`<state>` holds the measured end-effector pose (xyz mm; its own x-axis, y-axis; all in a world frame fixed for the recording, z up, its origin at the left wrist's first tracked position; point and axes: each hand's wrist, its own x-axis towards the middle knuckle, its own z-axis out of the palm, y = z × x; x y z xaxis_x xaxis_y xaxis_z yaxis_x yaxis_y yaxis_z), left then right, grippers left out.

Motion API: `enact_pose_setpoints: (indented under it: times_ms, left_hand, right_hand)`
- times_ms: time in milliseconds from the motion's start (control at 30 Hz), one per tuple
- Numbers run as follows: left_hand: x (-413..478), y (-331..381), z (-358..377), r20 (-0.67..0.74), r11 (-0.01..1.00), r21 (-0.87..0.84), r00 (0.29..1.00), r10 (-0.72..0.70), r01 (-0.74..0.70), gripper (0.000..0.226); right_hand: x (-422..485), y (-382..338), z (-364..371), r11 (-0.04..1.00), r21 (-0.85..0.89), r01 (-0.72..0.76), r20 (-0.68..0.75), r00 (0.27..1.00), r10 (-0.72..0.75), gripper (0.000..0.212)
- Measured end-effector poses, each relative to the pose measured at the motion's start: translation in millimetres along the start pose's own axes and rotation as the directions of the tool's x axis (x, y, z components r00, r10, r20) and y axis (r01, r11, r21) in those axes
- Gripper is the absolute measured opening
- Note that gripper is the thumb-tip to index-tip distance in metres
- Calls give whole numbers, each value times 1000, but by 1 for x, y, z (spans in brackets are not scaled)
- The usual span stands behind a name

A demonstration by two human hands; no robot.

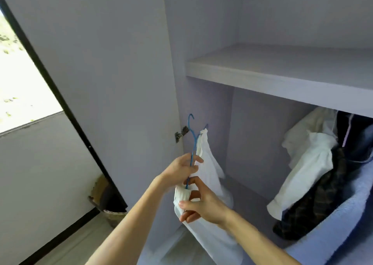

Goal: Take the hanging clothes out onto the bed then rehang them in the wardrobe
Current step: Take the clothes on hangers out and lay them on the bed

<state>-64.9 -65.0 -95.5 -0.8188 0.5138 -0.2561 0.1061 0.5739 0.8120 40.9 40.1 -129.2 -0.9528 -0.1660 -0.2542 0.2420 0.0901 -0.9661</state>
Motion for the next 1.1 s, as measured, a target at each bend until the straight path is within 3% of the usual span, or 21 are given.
enact_pose_setpoints:
  times_ms: [167, 233, 300, 367, 433, 533, 633, 700, 767, 833, 867, 900, 967, 1000, 1033, 1100]
  left_hand:
    - [-103, -61, -21, -88, 994, -17, 990, -114, 113, 40]
    - [-155, -87, -25, -133, 983, -82, 976, -173, 164, 40]
    - [-211, -109, -25, -172, 971, -136, 960, -221, 199, 37]
    - [-268, -126, -18, -231, 956, -190, 936, -265, 224, 37]
    - [-326, -137, -9, -297, 938, -252, 903, -309, 237, 37]
    - [-412, -142, 8, -389, 910, -324, 840, -379, 260, 45]
    - [-501, -136, 31, -454, 874, -405, 771, -447, 268, 40]
    - [-561, -130, 53, -474, 843, -458, 724, -501, 283, 33]
    - [-616, -122, 78, -503, 804, -524, 661, -557, 280, 27]
    - [-667, -114, 110, -560, 761, -600, 551, -619, 245, 22]
    - [-689, -110, 130, -605, 743, -635, 462, -649, 213, 19]
    - [-710, -106, 152, -657, 734, -646, 338, -674, 208, 16]
    - [-748, -105, 199, -724, 690, -645, 28, -690, 330, 30]
    - [-765, -103, 224, -707, 632, -676, -94, -701, 378, 37]
    - [-780, -98, 249, -659, 577, -731, -161, -734, 365, 42]
    - [-805, -85, 295, -534, 468, -827, -176, -827, 312, 47]
  right_hand:
    - [-11, 28, 65, 974, -225, 16, 211, 977, 32, 35]
    - [-17, 35, 83, 964, -264, 42, 223, 975, 19, 27]
    - [-20, 41, 99, 921, -362, 144, 167, 982, -88, 20]
    - [-24, 45, 119, 792, -538, 288, 121, 956, -266, 16]
    - [-36, 51, 152, 651, -615, 445, 193, 885, -423, 23]
    - [-70, 59, 211, 561, -561, 609, 259, 772, -580, 32]
    - [-103, 58, 264, 346, -598, 723, 282, 594, -753, 41]
    - [-122, 54, 301, 177, -595, 784, 380, 468, -798, 32]
    - [-146, 47, 341, 97, -455, 885, 520, 352, -778, 44]
    - [-180, 39, 380, 87, -277, 957, 606, 244, -757, 59]
    - [-199, 37, 397, 81, -215, 973, 627, 201, -753, 59]
    - [-219, 37, 415, 74, -180, 981, 638, 173, -750, 59]
    - [-261, 34, 446, 43, -117, 992, 671, 111, -733, 61]
    - [-282, 33, 459, 30, -77, 997, 695, 75, -715, 63]
    - [-302, 32, 469, 22, -33, 999, 719, 38, -694, 64]
    - [-341, 26, 485, 34, 50, 998, 767, -16, -642, 62]
